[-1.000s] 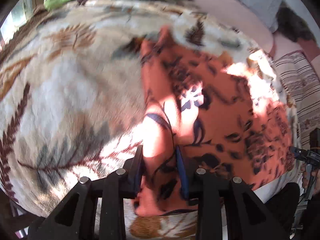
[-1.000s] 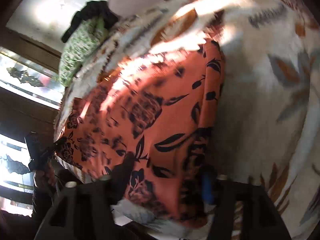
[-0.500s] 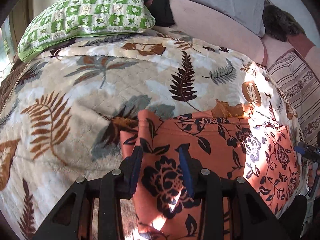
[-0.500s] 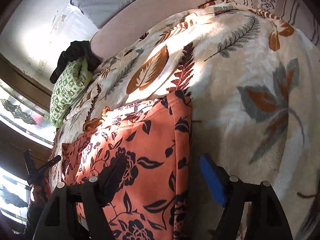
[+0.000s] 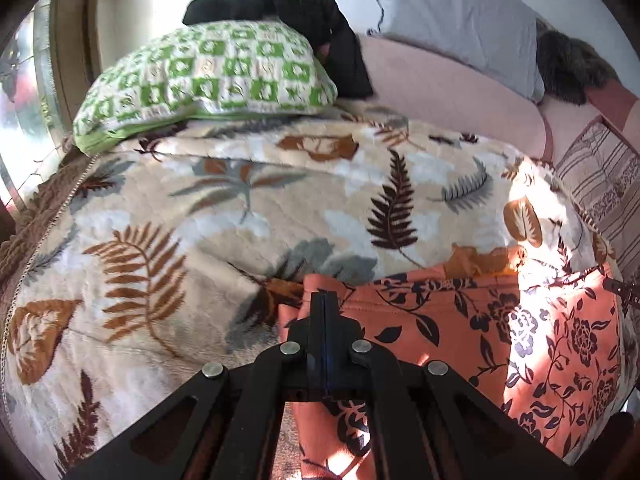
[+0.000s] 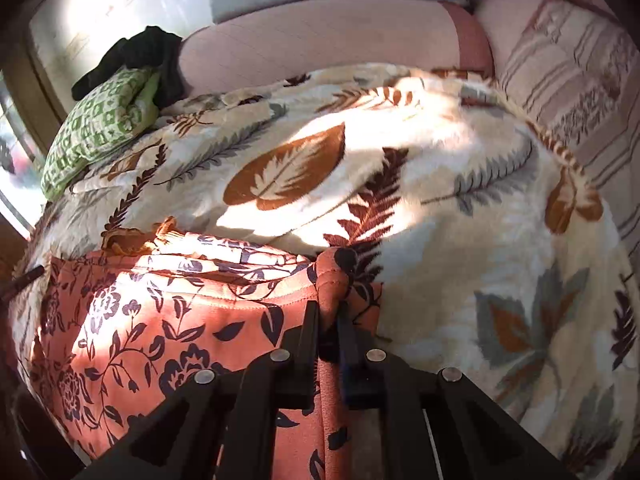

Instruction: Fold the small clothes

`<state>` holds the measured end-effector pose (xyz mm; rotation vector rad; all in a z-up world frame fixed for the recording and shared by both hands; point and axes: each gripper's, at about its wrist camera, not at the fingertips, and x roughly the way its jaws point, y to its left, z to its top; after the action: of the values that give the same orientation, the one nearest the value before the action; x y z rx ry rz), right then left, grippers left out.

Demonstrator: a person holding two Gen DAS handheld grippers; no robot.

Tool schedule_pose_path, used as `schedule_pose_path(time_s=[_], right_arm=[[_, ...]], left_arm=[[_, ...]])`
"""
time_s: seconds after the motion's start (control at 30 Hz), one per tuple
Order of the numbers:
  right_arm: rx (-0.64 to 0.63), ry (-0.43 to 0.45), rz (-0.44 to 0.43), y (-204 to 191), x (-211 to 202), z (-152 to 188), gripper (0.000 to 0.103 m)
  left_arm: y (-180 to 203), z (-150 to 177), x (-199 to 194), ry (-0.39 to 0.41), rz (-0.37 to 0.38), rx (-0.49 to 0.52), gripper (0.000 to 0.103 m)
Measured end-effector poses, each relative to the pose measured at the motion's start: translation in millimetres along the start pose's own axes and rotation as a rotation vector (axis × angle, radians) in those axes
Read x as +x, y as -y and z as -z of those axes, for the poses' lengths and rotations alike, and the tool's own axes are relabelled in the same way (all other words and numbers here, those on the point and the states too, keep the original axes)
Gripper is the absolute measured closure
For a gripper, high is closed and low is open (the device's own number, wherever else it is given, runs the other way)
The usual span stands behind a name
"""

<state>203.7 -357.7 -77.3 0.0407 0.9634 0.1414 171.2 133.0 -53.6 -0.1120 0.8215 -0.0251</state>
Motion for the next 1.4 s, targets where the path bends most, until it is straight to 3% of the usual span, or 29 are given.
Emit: schedule_pose_path(time_s=[0.07,0.17,0.23,0.27,0.3,0.33,0.37,0.4,0.43,0.47,0.5,0.6,0.63,0.67,0.73,0.77,0.83,0.87,0.97,1.03,1.1,1.13,1.2,1.23,1.27,1.33,1.37,1.4], right_arm=[[-0.049,0.065,0.036,-9,-16,-6,0.095],[-0.025,0.137,0.046,-1,-11,-20,0.095],[0.022,-0.009,0.023,12,34,-23,0.094],[0.071,-0.101,0.012,21,59,-17,0.094],[0.110,-0.138,-0.012,27,70,-9,0.093],[0.126,-0.096,-0.033,29,65,-4,0.093],[0.134,-0.066,-0.055,31,58,0,0.091],[0.147,-0.062,-0.083,33,54,3,0.081],[0.159,-0.070,-0.112,36,52,5,0.072],[0.166,-0.074,-0.124,37,50,6,0.046],[0.169,-0.067,-0.116,38,47,7,0.027],[0.178,-0.038,-0.128,39,39,4,0.028],[0.178,-0.036,-0.130,37,37,3,0.028],[0.170,-0.034,-0.130,35,36,3,0.028],[0.143,-0.039,-0.113,29,35,3,0.028],[0.127,-0.049,-0.101,27,37,4,0.032],[0.090,-0.089,-0.061,22,41,4,0.077],[0.077,-0.088,-0.040,21,40,3,0.087],[0.051,-0.027,0.003,18,29,-3,0.092],[0.054,-0.009,0.020,19,35,-8,0.092],[0.092,-0.055,0.030,27,56,-9,0.090],[0.141,-0.081,0.009,34,63,-7,0.090],[0.232,-0.039,-0.048,43,49,-2,0.088],[0.244,-0.022,-0.067,44,37,0,0.086],[0.243,-0.014,-0.072,44,24,2,0.076],[0.276,0.021,-0.124,42,-7,7,0.043],[0.319,0.044,-0.187,41,-23,13,0.021],[0.366,0.049,-0.269,38,-36,20,0.019]], left_arm=[[-10,3,-10,0.036,-0.013,-0.029,0.103],[-19,10,14,-0.025,0.015,-0.048,0.103],[-24,12,31,-0.086,0.059,-0.092,0.103],[-27,11,30,-0.089,0.090,-0.129,0.102],[-29,9,28,-0.085,0.132,-0.153,0.097],[-30,8,25,-0.084,0.166,-0.155,0.073],[-29,6,22,-0.080,0.176,-0.141,0.041],[-27,4,19,-0.057,0.165,-0.122,0.034],[-23,0,18,-0.041,0.159,-0.094,0.034],[-18,-4,21,-0.056,0.159,-0.063,0.034],[-14,-7,27,-0.084,0.164,-0.040,0.034],[-5,-12,55,-0.167,0.151,-0.005,0.038],[-3,-11,66,-0.198,0.126,0.001,0.062],[-3,-9,77,-0.238,0.089,0.012,0.100],[-5,-7,80,-0.237,0.077,-0.009,0.100],[-5,-7,72,-0.210,0.059,-0.005,0.100],[-3,-7,42,-0.115,0.024,0.001,0.100],[-4,-7,26,-0.074,0.022,-0.011,0.100],[-11,-1,13,-0.040,-0.002,-0.023,0.100],[-14,1,47,-0.127,-0.017,-0.010,0.100],[-18,8,83,-0.200,-0.026,-0.031,0.099],[-18,9,89,-0.200,-0.021,-0.027,0.098],[-16,6,80,-0.178,-0.022,-0.026,0.097],[-17,4,73,-0.163,-0.013,-0.030,0.096],[-18,4,67,-0.156,-0.015,-0.033,0.095],[-20,3,50,-0.148,-0.020,-0.053,0.091],[-21,4,37,-0.132,-0.008,-0.066,0.089],[-19,6,23,-0.110,0.008,-0.074,0.087]])
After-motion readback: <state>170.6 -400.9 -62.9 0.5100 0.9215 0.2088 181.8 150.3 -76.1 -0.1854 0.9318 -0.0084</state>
